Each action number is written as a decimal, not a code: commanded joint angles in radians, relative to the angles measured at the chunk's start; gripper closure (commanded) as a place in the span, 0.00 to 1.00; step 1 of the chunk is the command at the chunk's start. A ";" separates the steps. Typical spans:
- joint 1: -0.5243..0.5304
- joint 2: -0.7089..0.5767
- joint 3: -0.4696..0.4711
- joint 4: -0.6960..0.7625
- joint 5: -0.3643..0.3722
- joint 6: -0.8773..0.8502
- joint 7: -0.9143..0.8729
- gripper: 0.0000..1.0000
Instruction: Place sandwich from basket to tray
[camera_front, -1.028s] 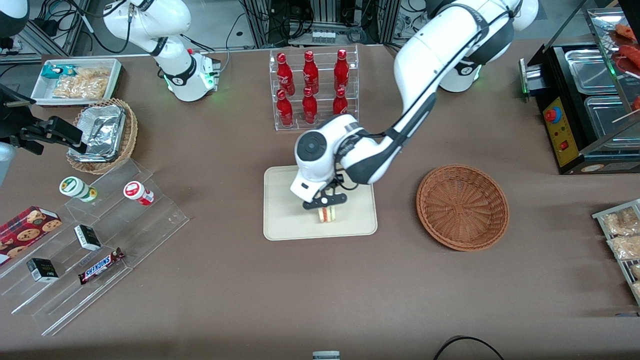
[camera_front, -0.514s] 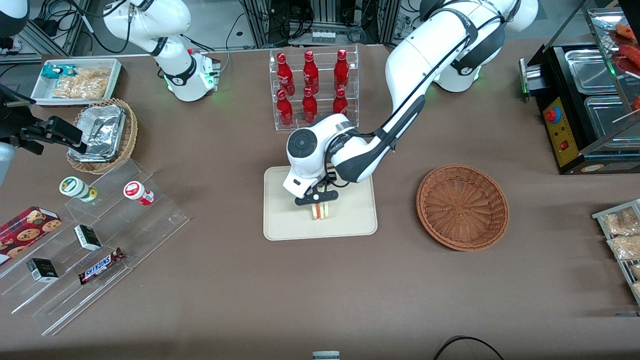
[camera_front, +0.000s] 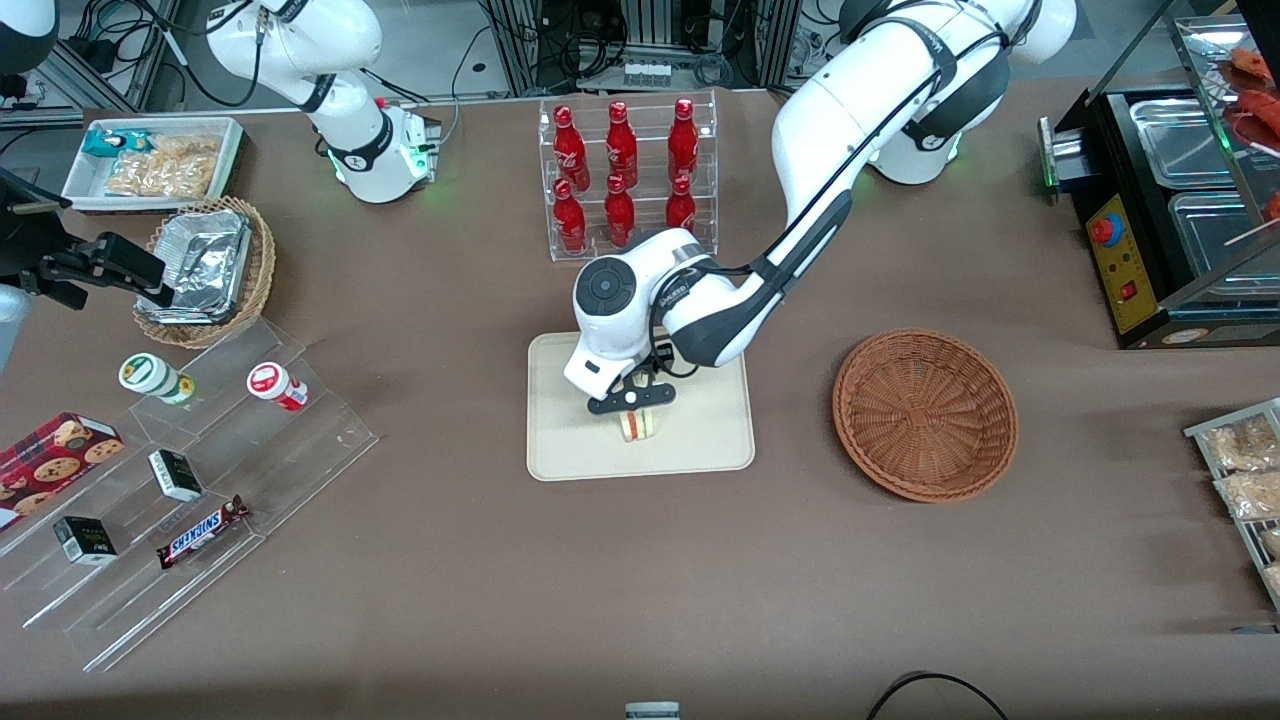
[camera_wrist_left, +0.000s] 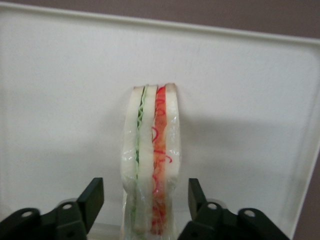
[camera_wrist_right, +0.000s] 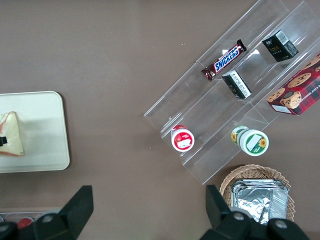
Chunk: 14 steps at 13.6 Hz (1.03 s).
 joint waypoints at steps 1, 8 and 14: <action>0.013 -0.087 0.004 -0.018 0.015 -0.049 -0.014 0.00; 0.171 -0.259 0.027 -0.108 0.011 -0.251 0.026 0.00; 0.366 -0.446 0.021 -0.348 -0.058 -0.248 0.306 0.00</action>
